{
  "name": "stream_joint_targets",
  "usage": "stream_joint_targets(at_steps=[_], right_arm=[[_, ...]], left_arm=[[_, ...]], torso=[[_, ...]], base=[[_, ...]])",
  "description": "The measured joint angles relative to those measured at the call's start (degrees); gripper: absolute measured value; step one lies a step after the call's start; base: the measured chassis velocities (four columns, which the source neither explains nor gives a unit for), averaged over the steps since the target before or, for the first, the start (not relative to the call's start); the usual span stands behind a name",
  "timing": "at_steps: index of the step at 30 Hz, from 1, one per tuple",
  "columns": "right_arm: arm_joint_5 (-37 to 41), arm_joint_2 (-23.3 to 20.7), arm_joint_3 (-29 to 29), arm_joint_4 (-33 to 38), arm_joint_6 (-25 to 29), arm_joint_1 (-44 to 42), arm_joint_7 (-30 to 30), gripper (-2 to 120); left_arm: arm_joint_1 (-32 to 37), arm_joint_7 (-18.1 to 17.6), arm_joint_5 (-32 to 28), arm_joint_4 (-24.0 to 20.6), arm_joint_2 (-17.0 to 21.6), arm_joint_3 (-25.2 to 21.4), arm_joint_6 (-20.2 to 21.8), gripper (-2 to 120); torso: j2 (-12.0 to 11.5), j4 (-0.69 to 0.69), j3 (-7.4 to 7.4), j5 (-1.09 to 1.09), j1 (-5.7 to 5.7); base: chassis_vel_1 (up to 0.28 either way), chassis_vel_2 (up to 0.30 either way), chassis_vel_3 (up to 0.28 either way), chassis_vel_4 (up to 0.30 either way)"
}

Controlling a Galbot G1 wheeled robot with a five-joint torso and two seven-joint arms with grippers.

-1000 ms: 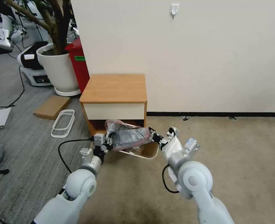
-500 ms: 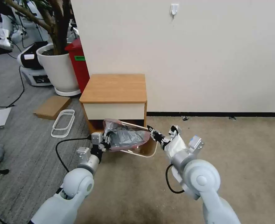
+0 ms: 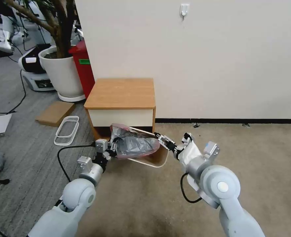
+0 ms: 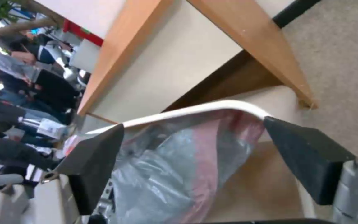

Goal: Pick up the garbage bag from the table and place it over the trash can.

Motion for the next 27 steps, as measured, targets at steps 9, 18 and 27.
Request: stream_joint_targets(at_steps=[9, 18, 27], right_arm=[[4.25, 0.21, -0.37, 0.51, 0.2, 0.66, 0.13, 86], [11.87, 1.12, -0.2, 0.09, -1.34, 1.85, 4.94, 86], [7.32, 0.56, -0.1, -1.09, -2.63, 2.48, 5.12, 86]], left_arm=[[0.06, 0.07, 0.07, -0.24, 0.06, 0.08, -0.2, 6], [0.52, 0.14, 0.19, -0.62, 0.36, -0.18, -0.42, 6], [0.45, 0.21, 0.34, -0.73, -0.05, -0.15, -0.47, 6]], torso=[[0.0, 0.0, 0.0, -0.01, 0.0], [0.0, 0.0, 0.0, -0.01, 0.01], [0.0, 0.0, 0.0, -0.01, 0.01]], base=[[0.0, 0.0, 0.0, 0.0], [0.0, 0.0, 0.0, 0.0], [0.0, 0.0, 0.0, 0.0]])
